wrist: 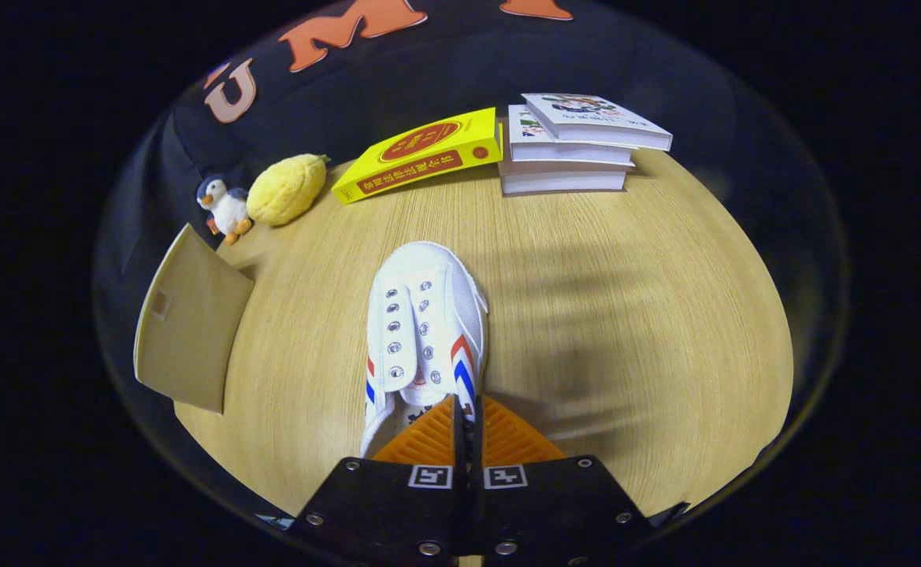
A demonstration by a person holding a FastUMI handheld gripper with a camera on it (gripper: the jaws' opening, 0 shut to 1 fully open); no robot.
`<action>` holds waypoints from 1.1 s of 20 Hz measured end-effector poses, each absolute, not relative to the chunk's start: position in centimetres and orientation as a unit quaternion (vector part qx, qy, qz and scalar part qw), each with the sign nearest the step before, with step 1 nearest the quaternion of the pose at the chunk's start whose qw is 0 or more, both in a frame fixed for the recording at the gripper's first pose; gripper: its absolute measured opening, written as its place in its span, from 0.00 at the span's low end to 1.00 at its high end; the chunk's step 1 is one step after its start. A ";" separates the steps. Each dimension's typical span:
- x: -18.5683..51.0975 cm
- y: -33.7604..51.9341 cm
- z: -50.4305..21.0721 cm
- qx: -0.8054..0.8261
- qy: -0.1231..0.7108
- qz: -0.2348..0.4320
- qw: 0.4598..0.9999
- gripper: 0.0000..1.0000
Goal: Open the storage box then place both shoes into the box .Put the left shoe in first, then the right shoe, with the right side of both shoes facing outward in a uniform manner.
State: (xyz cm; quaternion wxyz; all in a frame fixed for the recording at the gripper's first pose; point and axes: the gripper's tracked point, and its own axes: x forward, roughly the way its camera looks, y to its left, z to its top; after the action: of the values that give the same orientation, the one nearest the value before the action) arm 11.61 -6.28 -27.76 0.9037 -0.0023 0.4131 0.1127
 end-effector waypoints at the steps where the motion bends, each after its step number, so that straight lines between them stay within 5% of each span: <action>1: 11.7 -5.8 -26.8 0.014 0.404 0.115 0.908 0.00; 11: 10.8 -2.0 -22.7 -0.005 0.338 0.157 0.928 0.00; 22: 7.5 -3.3 -27.7 -0.101 0.374 0.173 0.906 0.01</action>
State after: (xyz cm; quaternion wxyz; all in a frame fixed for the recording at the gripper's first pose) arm 7.46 -3.32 -27.69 0.9057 -0.1008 0.3736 0.1728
